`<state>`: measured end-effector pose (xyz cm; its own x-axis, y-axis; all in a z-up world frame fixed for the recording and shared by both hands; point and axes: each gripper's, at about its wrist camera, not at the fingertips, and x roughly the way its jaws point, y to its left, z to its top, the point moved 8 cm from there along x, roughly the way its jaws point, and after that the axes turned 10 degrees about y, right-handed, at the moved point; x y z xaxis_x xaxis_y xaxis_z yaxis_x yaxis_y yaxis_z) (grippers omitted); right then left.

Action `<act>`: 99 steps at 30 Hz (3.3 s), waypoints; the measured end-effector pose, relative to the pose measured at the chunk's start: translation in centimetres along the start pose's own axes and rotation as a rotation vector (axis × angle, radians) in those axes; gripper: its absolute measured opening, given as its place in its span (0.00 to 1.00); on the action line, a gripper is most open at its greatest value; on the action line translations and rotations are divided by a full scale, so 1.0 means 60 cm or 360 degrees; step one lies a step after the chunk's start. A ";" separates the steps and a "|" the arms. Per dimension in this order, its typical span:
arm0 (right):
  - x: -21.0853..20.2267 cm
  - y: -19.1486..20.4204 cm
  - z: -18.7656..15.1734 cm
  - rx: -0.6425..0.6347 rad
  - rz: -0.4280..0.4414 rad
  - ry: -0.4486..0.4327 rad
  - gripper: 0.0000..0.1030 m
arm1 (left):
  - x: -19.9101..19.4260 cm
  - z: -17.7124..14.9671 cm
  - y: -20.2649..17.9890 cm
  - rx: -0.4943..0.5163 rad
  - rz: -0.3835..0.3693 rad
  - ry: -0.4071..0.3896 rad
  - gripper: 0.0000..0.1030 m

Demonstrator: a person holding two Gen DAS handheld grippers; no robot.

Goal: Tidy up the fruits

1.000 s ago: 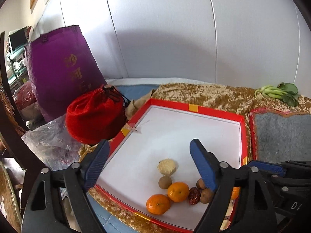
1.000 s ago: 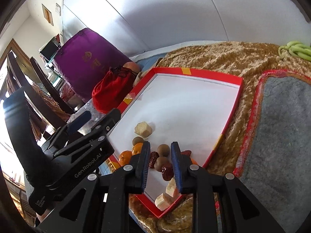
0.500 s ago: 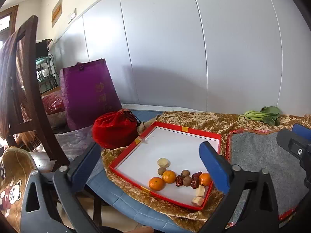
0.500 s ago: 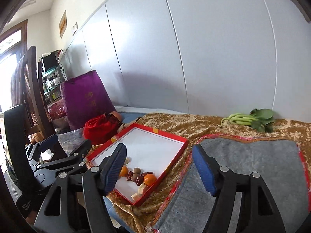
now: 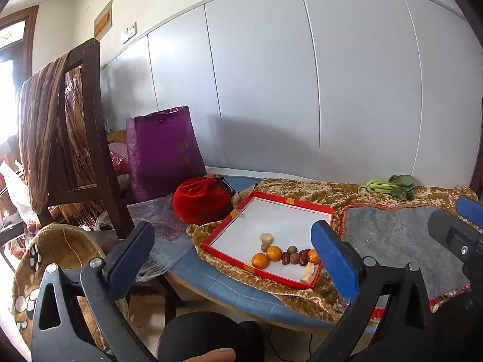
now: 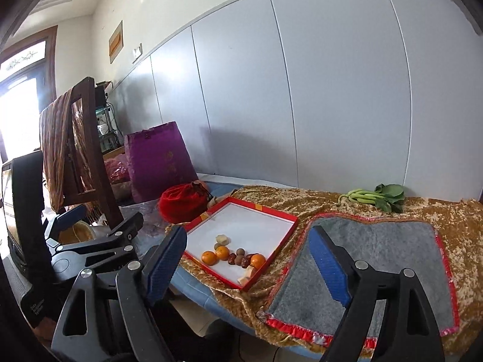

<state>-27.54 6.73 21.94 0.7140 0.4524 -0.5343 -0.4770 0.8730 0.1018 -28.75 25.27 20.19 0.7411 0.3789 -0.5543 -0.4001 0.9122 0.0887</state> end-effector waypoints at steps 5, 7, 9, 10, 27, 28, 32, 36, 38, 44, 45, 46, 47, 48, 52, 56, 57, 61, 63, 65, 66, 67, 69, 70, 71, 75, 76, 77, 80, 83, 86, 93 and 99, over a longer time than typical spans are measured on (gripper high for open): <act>-0.026 0.024 0.010 -0.0052 -0.0043 -0.0062 0.84 | -0.032 0.003 0.025 -0.0020 -0.0021 -0.0012 1.00; -0.030 0.032 0.013 -0.0065 -0.0042 -0.0071 0.85 | -0.040 0.006 0.034 -0.0040 -0.0028 -0.0016 1.00; -0.028 0.037 0.014 -0.0055 -0.0020 -0.0065 0.85 | -0.048 0.008 0.044 -0.0069 -0.0028 -0.0024 1.00; -0.027 0.040 0.015 -0.0051 -0.0007 -0.0060 0.85 | -0.051 0.010 0.048 -0.0075 -0.0025 -0.0030 1.00; -0.029 0.081 0.022 -0.0095 0.0041 -0.0069 0.85 | -0.080 0.025 0.093 -0.0125 0.0049 -0.0107 1.00; -0.029 0.084 0.022 -0.0103 0.0044 -0.0070 0.85 | -0.081 0.025 0.094 -0.0127 0.0054 -0.0108 1.00; -0.031 0.095 0.021 -0.0123 0.0060 -0.0071 0.85 | -0.085 0.027 0.097 -0.0122 0.0069 -0.0118 1.00; -0.026 0.103 0.018 -0.0142 0.0058 -0.0060 0.85 | -0.087 0.027 0.102 -0.0129 0.0077 -0.0126 1.00; -0.025 0.106 0.018 -0.0147 0.0063 -0.0056 0.85 | -0.087 0.027 0.104 -0.0128 0.0082 -0.0126 1.00; -0.028 0.117 0.018 -0.0182 0.0049 -0.0069 0.85 | -0.088 0.027 0.108 -0.0137 0.0089 -0.0131 1.00; -0.029 0.118 0.019 -0.0182 0.0052 -0.0071 0.85 | -0.088 0.028 0.109 -0.0139 0.0091 -0.0133 1.00; -0.029 0.120 0.020 -0.0182 0.0057 -0.0072 0.85 | -0.088 0.028 0.111 -0.0142 0.0092 -0.0134 1.00; -0.029 0.121 0.020 -0.0182 0.0060 -0.0072 0.85 | -0.088 0.029 0.112 -0.0143 0.0091 -0.0136 1.00; -0.029 0.122 0.021 -0.0182 0.0062 -0.0073 0.85 | -0.088 0.029 0.113 -0.0145 0.0092 -0.0137 1.00; -0.031 0.127 0.024 -0.0190 0.0062 -0.0081 0.85 | -0.090 0.030 0.117 -0.0153 0.0103 -0.0148 1.00; -0.031 0.129 0.026 -0.0198 0.0062 -0.0086 0.85 | -0.092 0.030 0.118 -0.0158 0.0105 -0.0155 1.00; -0.031 0.129 0.026 -0.0198 0.0062 -0.0089 0.85 | -0.092 0.031 0.119 -0.0161 0.0109 -0.0158 1.00; -0.034 0.131 0.027 -0.0197 0.0064 -0.0097 0.86 | -0.094 0.031 0.121 -0.0167 0.0116 -0.0161 1.00; -0.036 0.131 0.028 -0.0197 0.0065 -0.0102 0.86 | -0.094 0.031 0.121 -0.0166 0.0117 -0.0160 1.00; -0.036 0.130 0.029 -0.0197 0.0064 -0.0106 0.86 | -0.094 0.031 0.121 -0.0166 0.0117 -0.0161 1.00; -0.036 0.130 0.029 -0.0196 0.0063 -0.0107 0.86 | -0.094 0.031 0.121 -0.0164 0.0119 -0.0161 1.00; -0.036 0.130 0.029 -0.0195 0.0064 -0.0106 0.86 | -0.095 0.031 0.121 -0.0166 0.0120 -0.0161 1.00; -0.036 0.129 0.029 -0.0189 0.0065 -0.0104 0.86 | -0.095 0.031 0.120 -0.0169 0.0119 -0.0160 1.00; -0.036 0.128 0.029 -0.0186 0.0064 -0.0105 0.86 | -0.095 0.031 0.121 -0.0169 0.0119 -0.0161 1.00; -0.036 0.128 0.029 -0.0185 0.0062 -0.0106 0.86 | -0.094 0.031 0.121 -0.0168 0.0119 -0.0160 1.00; -0.034 0.126 0.031 -0.0185 0.0054 -0.0106 0.86 | -0.095 0.031 0.123 -0.0167 0.0123 -0.0160 1.00; -0.033 0.126 0.030 -0.0187 0.0051 -0.0104 0.86 | -0.095 0.031 0.124 -0.0167 0.0124 -0.0159 1.00; -0.032 0.126 0.030 -0.0189 0.0051 -0.0101 0.86 | -0.095 0.031 0.124 -0.0166 0.0124 -0.0159 1.00; -0.032 0.128 0.029 -0.0188 0.0052 -0.0101 0.86 | -0.094 0.032 0.127 -0.0165 0.0125 -0.0158 1.00; -0.032 0.127 0.030 -0.0188 0.0048 -0.0104 0.86 | -0.092 0.033 0.128 -0.0160 0.0129 -0.0158 1.00; -0.031 0.125 0.031 -0.0183 0.0042 -0.0104 0.87 | -0.091 0.033 0.130 -0.0158 0.0131 -0.0158 1.00; -0.028 0.122 0.033 -0.0161 0.0044 -0.0098 0.87 | -0.087 0.033 0.131 -0.0149 0.0123 -0.0150 1.00; -0.022 0.122 0.031 -0.0163 0.0042 -0.0088 0.87 | -0.077 0.034 0.128 -0.0139 0.0109 -0.0143 1.00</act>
<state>-31.03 12.85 24.95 0.7261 0.4870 -0.4853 -0.5441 0.8386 0.0275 -34.17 30.86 25.14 0.7542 0.4559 -0.4726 -0.4940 0.8681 0.0491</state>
